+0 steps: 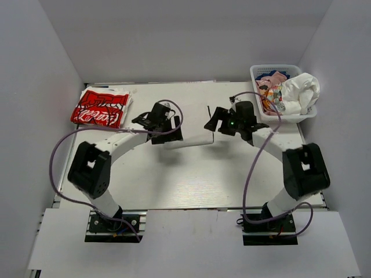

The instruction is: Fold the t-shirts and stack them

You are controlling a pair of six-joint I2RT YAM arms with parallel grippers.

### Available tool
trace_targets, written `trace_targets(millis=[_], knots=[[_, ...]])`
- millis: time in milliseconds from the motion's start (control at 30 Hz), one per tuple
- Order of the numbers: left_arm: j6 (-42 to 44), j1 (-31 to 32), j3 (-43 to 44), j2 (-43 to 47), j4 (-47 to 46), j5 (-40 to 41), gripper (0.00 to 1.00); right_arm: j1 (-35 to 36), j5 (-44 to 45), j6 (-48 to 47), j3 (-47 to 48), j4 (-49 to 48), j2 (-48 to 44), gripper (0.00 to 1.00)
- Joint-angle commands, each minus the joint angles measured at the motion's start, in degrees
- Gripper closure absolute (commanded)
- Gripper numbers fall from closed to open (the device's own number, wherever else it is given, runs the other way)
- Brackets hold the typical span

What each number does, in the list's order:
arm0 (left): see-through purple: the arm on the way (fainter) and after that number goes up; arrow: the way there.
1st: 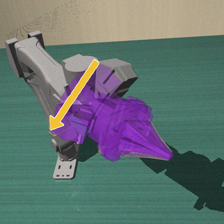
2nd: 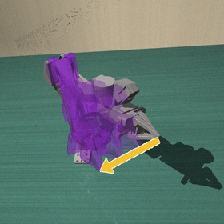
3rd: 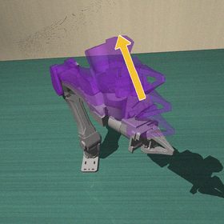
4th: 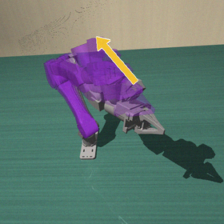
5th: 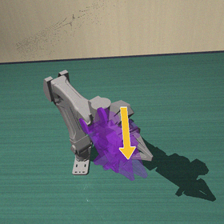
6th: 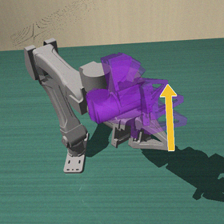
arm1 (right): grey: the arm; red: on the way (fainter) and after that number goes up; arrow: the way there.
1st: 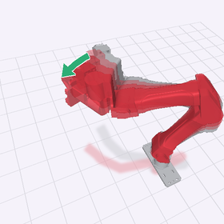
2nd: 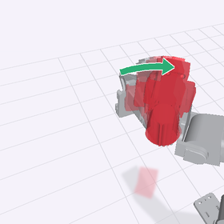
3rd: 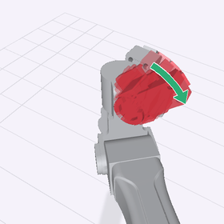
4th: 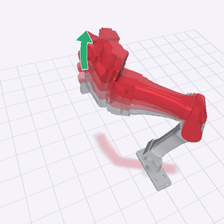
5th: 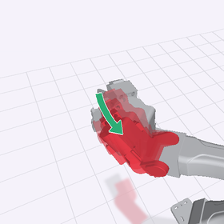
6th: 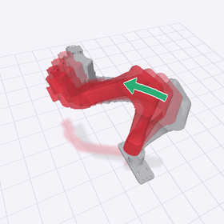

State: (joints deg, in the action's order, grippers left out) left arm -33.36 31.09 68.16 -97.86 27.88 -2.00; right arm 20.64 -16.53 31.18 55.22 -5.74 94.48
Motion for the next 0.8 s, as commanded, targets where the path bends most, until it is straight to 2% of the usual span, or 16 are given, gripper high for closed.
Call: trace_targets(millis=[0, 100, 267, 367, 600, 667, 733, 767], knots=[[-1.4, -1.9, -1.6, 8.1, 3.8, 10.4, 0.00, 0.0, 4.3, -5.4, -1.0, 1.4, -7.8, 0.10], [-1.4, -2.7, -0.7, 7.6, 4.7, 14.9, 0.00, -0.2, 6.6, -6.5, -2.1, 4.2, -11.9, 0.10], [-0.4, -4.5, 5.8, -1.5, 5.4, 15.9, 0.00, -0.4, 7.7, -7.4, -3.3, 7.4, -16.9, 0.10], [-0.4, -6.2, 10.9, -7.5, 6.8, 14.2, 0.00, -0.3, 7.7, -7.5, -3.9, 7.7, -18.3, 0.10], [1.2, -9.2, 12.7, -14.8, -3.3, 8.1, 0.00, -0.3, 11.4, -9.1, -2.7, 12.0, -19.9, 0.10], [2.3, -9.8, 12.7, -16.3, -4.7, 5.7, 0.04, -0.5, 14.1, -8.8, -3.3, 12.2, -20.7, 0.10], [3.2, -9.8, 13.2, -18.5, -5.3, 4.1, 0.16, -0.4, 16.0, -8.2, -2.9, 14.1, -20.8, 0.10], [3.2, -9.8, 13.2, -19.0, -5.3, 3.4, 0.19, -0.4, 20.3, -7.9, -2.7, 15.2, -20.9, 0.10]])
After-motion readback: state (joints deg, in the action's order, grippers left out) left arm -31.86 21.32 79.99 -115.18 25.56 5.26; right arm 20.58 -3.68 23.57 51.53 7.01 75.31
